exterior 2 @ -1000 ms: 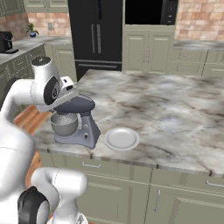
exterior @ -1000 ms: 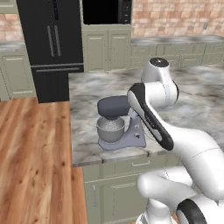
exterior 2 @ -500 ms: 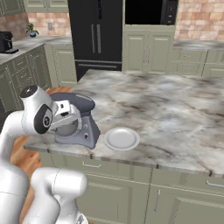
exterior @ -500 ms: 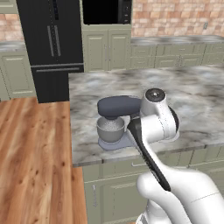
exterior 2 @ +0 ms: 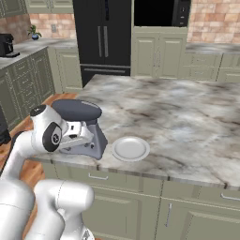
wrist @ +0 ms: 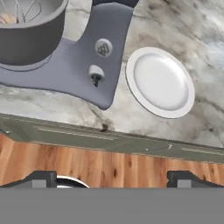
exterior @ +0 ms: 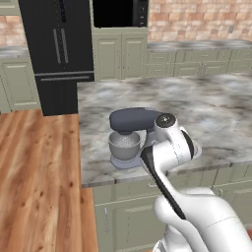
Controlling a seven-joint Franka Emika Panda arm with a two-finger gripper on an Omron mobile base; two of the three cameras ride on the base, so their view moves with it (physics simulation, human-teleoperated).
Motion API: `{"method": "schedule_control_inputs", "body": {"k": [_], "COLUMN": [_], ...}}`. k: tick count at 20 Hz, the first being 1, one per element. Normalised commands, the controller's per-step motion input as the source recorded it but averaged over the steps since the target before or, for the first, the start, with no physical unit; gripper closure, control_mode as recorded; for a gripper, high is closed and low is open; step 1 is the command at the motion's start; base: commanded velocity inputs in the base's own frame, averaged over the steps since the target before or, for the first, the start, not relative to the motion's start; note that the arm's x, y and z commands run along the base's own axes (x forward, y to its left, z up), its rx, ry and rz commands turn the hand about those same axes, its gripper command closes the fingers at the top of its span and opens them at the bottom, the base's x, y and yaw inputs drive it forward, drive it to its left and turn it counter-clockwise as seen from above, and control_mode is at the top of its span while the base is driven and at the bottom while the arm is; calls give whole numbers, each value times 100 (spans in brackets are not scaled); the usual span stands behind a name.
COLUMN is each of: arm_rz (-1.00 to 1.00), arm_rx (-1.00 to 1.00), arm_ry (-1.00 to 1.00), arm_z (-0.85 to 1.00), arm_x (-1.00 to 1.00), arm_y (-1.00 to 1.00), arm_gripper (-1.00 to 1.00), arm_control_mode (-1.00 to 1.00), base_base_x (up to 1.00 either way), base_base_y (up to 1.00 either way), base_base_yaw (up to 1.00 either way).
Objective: Add butter and sugar cubes to the stand mixer bowl and then turn on the stand mixer to begin making frosting.
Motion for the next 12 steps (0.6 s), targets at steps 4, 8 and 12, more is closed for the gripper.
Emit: {"method": "schedule_control_inputs", "body": {"k": [4, 8, 12], "arm_rz": [-12, -7, -1], "arm_rx": [5, 6, 5], "arm_ry": [12, 2, -7], "arm_z": [-30, -21, -26], "arm_x": [44, 29, 18], "arm_y": [-3, 0, 0], "arm_gripper": [-100, -100, -100], "arm_control_mode": [-100, -100, -100], "base_base_x": [0, 0, 0], "base_base_y": [0, 0, 0], "base_base_yaw": [0, 0, 0]}}
